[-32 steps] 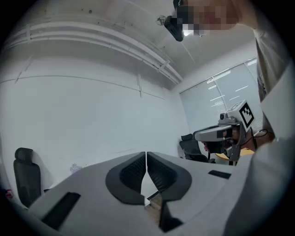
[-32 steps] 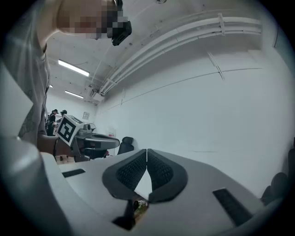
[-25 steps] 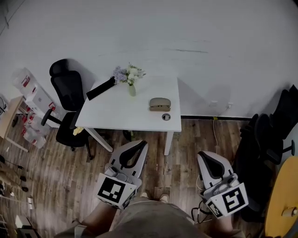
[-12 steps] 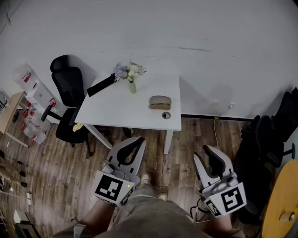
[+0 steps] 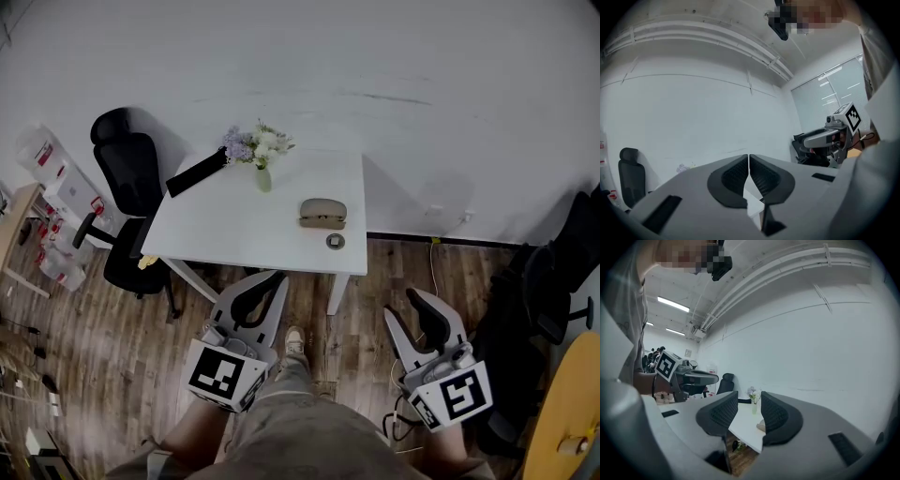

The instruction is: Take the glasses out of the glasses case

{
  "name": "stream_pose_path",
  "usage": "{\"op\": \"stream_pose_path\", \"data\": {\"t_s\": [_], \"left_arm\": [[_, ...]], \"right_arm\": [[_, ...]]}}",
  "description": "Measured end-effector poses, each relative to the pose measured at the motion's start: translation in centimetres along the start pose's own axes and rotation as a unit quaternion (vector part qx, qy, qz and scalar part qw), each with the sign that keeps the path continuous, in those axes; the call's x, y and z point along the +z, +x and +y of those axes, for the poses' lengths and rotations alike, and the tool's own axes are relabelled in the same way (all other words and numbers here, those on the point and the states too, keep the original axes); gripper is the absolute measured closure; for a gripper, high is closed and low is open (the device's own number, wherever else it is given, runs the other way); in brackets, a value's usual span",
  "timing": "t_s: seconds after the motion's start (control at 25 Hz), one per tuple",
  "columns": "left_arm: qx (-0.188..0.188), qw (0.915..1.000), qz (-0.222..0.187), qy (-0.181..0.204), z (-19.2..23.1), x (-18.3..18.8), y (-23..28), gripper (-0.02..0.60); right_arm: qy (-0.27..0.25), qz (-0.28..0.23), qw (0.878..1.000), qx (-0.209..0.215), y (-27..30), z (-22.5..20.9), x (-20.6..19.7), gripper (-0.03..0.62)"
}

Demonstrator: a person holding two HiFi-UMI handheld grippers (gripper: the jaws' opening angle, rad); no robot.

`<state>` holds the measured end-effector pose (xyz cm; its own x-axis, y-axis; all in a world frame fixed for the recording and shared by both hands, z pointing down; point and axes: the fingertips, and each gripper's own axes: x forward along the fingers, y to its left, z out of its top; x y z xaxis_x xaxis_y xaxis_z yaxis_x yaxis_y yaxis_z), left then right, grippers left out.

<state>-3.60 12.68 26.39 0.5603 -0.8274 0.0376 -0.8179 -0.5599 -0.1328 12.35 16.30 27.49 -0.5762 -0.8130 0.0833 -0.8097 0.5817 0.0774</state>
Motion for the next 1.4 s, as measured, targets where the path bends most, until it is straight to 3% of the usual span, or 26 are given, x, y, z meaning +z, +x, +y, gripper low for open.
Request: {"op": "stream_pose_path", "data": {"t_s": [0.6, 0.84, 0.96, 1.12, 1.4], "left_arm": [[-0.051, 0.9955, 0.078, -0.019, 10.9, -6.9, 13.7, 0.557], [-0.08, 0.9889, 0.122, -0.025, 15.0, -11.5, 18.6, 0.558], [-0.093, 0.9849, 0.142, -0.031, 16.6, -14.0, 20.9, 0.557], [-0.113, 0.9787, 0.167, -0.038, 17.9, -17.0, 23.4, 0.558], [-0.128, 0.9669, 0.214, -0.055, 19.3, -21.9, 25.8, 0.557]], "right_arm": [[-0.051, 0.125, 0.991, 0.005, 19.2, -6.6, -6.1, 0.43], [-0.032, 0.191, 0.981, 0.016, 27.3, -8.1, -10.3, 0.43], [-0.026, 0.228, 0.973, 0.02, 30.6, -9.2, -13.2, 0.43], [-0.036, 0.306, 0.951, 0.032, 33.5, -10.6, -18.4, 0.43], [-0.029, 0.361, 0.931, 0.048, 37.1, -11.4, -23.5, 0.43]]}}
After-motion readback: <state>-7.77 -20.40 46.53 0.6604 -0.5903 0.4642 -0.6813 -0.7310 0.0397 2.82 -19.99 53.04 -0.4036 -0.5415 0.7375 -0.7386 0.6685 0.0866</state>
